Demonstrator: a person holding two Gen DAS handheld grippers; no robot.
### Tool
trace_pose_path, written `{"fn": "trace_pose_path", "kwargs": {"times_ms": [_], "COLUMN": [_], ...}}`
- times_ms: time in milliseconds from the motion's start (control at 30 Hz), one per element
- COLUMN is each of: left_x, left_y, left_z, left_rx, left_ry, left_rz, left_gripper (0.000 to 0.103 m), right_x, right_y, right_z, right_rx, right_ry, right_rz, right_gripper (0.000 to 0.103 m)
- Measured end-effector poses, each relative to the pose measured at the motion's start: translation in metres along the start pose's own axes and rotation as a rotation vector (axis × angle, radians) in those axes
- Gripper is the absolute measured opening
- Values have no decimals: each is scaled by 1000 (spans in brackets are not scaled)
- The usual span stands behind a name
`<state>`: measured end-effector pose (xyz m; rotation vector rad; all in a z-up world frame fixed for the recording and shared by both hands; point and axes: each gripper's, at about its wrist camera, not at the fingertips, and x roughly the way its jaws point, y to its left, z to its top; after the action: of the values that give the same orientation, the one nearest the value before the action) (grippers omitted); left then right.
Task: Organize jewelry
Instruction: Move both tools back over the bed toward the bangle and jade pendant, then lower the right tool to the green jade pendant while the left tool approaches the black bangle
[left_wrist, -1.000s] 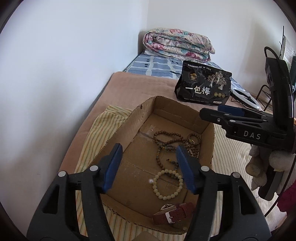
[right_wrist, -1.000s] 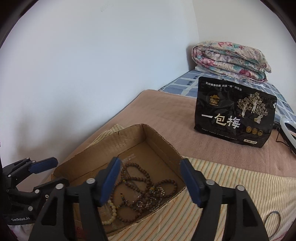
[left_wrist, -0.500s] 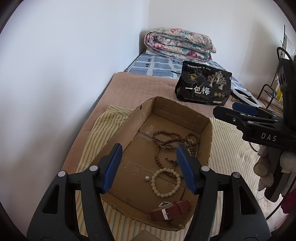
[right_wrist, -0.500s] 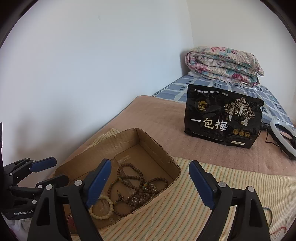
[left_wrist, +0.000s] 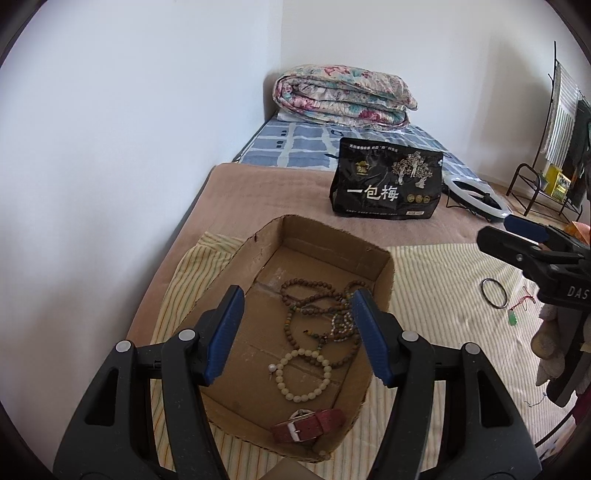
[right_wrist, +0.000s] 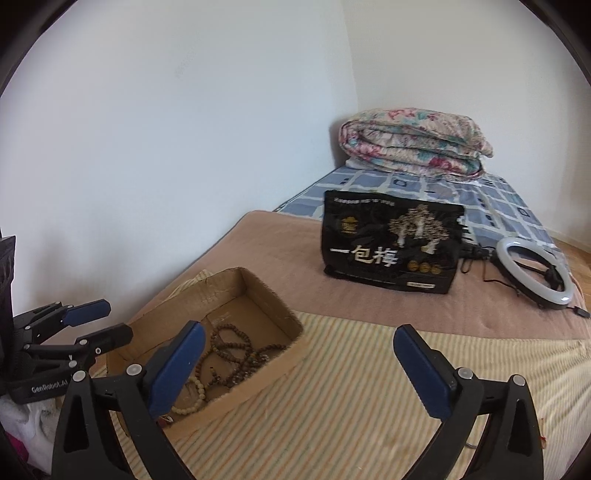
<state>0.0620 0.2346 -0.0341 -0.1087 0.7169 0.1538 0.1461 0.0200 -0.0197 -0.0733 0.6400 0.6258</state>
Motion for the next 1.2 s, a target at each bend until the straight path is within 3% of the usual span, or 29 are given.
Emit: {"fn": "trace_pose_path", "kwargs": {"times_ms": [367,700,967,1200], "left_x": [-7,14,40,68], "left_y": [-56,-126,-181,-211], "left_z": [23,34,34,35], "left_rx": [76,136,187,173], "left_ry": [-23,20,65,110], "left_rz": [-75,-191,-268,-306], "left_gripper": [63,63,63,63], "right_x": [-61,-99,-91,-69], "right_y": [-80,-157,-196,-196], "right_z": [-19,-59,-104,-132], "right_rx": [76,154,175,111], "right_ry": [-12,26,137,220], "right_rz": [-100,-206,-228,-186], "right_gripper": [103,103,103,95]}}
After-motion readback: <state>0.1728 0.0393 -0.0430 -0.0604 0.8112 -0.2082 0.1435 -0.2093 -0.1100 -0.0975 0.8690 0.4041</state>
